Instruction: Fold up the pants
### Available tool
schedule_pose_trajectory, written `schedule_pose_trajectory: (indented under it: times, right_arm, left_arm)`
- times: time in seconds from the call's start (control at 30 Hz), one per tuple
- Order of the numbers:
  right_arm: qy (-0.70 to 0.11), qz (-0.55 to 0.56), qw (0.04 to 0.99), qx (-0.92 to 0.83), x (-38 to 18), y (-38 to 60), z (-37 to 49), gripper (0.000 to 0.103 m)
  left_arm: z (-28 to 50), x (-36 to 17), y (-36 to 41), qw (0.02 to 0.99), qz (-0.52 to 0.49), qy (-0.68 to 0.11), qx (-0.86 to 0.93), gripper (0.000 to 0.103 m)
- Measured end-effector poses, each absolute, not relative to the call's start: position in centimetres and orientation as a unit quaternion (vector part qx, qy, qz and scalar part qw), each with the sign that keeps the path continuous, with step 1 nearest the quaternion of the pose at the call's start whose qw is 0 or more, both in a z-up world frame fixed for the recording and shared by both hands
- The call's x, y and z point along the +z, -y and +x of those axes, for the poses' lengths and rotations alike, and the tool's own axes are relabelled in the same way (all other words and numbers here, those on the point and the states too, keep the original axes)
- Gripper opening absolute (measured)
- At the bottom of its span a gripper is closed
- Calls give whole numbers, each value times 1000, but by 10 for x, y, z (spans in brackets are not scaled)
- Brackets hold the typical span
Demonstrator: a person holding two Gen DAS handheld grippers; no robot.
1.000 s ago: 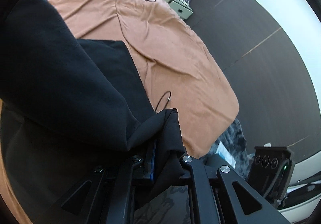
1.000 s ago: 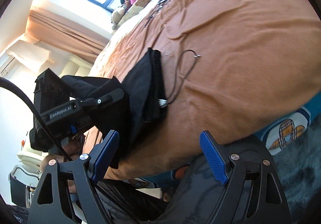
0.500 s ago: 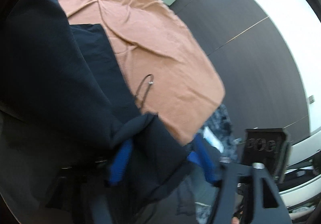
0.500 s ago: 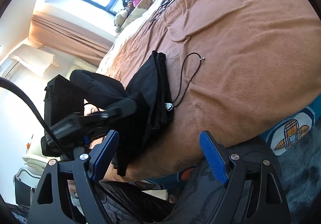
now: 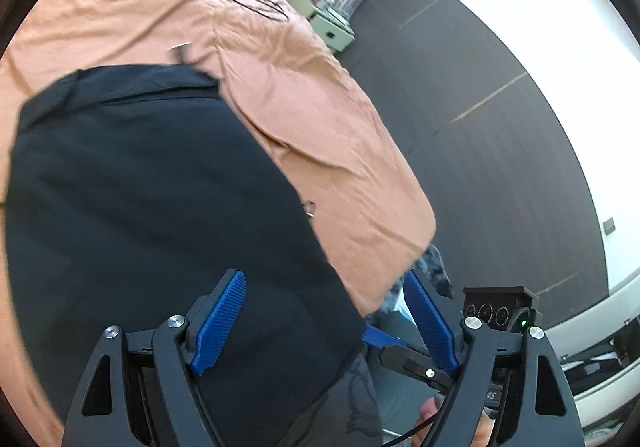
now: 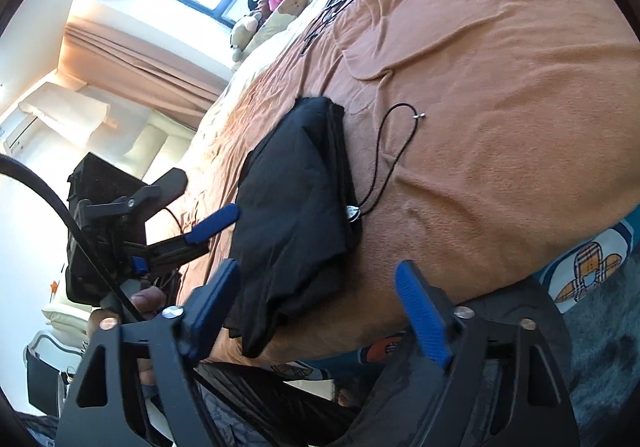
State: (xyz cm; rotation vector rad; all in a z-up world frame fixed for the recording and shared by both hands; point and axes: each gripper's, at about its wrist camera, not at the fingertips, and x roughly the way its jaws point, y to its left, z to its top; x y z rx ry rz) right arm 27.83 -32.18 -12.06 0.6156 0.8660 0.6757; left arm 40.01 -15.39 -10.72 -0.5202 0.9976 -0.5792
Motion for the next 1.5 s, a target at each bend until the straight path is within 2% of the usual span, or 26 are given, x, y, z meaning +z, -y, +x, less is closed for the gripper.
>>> schedule_pose_trajectory:
  times: [0.07,0.1,0.13,0.2,0.3,0.57,0.83,1.0,1.03,1.07,1.1,1.17,1.27,1.4,1.43,1.5]
  right_arm:
    - [-411,285,807,313,-123,317,282,56]
    - [-414,285,807,310,-124,315,284,45]
    - [-415,285,807,307,-124,314,285,39]
    - [-418,279,812,296,-123,311,285,7]
    - [-419,275,815,292,-119,309,282,1]
    - [-424,253,812,312,-109,296,262,0]
    - [-450,246,805,298,-117,301,261,1]
    - [-439,230,813,307,-100,301,259,4]
    - [-435,227,815,308,-96,302,261,6]
    - [-430,225,818,309,-94,304,261,15]
    - [-426,225,820,309,-92,305,263,32]
    - [-414,228,828,304,-86,308,268,55]
    - [-411,227,828,306,-84,307,276,56]
    - [-417,217,827,309,-91,299,294,55]
    - [-418,215,826,310,-93,296,298,54]
    - [-424,209,823,314,-96,290,306,41]
  left_arm:
    - [396,-107,141,811,-249,-463,-257,83]
    - [396,-107,136,813,-250,-462,-250,83]
    - [394,-108,129,816,-252,-461,-242,83]
    - [389,-108,114,822,-253,-457,-227,83]
    - [382,-111,88,828,-256,-456,-202,83]
    - [357,-125,34,837,-270,-456,-136,83]
    - [342,-155,15,829,-276,-478,-97,82]
    - [337,-173,7,816,-290,-493,-79,69]
    - [337,-175,6,815,-292,-494,-79,69]
    - [336,-177,5,814,-295,-494,-79,68]
    - [332,-177,5,813,-298,-495,-80,66]
    - [330,-180,3,808,-306,-497,-83,65]
    - [330,-184,3,802,-315,-500,-88,63]
    - [330,-190,3,790,-336,-503,-98,55]
    - [329,-190,2,792,-338,-499,-99,55]
    - [327,-188,3,793,-339,-496,-102,55]
